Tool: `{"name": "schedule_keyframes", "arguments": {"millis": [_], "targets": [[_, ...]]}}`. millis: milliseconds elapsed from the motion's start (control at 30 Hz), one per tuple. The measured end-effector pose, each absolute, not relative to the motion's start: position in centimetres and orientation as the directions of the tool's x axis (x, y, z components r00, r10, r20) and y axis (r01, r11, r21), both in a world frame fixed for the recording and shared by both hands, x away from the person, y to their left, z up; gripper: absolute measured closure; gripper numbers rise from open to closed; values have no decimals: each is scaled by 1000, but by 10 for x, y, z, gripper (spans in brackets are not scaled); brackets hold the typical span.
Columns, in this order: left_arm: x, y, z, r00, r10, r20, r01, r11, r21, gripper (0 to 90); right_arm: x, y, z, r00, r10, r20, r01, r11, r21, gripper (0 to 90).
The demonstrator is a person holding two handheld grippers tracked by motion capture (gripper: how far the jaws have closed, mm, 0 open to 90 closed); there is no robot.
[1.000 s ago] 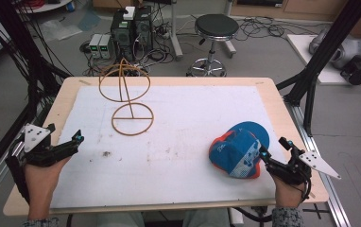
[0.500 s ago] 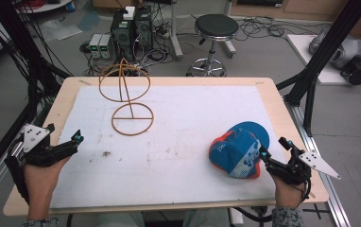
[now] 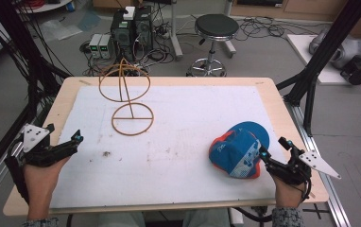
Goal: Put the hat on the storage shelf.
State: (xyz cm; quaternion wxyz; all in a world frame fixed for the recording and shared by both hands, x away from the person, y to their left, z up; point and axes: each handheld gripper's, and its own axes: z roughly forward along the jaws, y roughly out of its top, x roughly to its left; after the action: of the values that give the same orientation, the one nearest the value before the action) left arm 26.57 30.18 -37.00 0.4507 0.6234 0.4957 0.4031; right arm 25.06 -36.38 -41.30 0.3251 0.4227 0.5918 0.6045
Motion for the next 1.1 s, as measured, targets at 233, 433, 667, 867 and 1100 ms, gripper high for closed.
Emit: {"name": "schedule_keyframes", "arguments": {"millis": [233,433,667,867,1100], "targets": [[266,302,-370,185,981,56,256,-103,961,136,252,-355,-411,-510,856,87,116,-32,993,145],[266,303,-370,183,982,53,257,-100,961,136,256,-341,-412,-594,805,16,138,82,987,178],[265,303,-370,180,982,55,255,-101,962,137,262,-331,-416,-621,784,-31,163,167,972,263],[265,302,-370,181,982,56,256,-102,961,136,263,-326,-417,-629,776,-39,182,195,964,484],[265,303,-370,179,982,56,254,-101,962,136,264,-324,-414,-607,794,-38,185,188,964,784]]}}
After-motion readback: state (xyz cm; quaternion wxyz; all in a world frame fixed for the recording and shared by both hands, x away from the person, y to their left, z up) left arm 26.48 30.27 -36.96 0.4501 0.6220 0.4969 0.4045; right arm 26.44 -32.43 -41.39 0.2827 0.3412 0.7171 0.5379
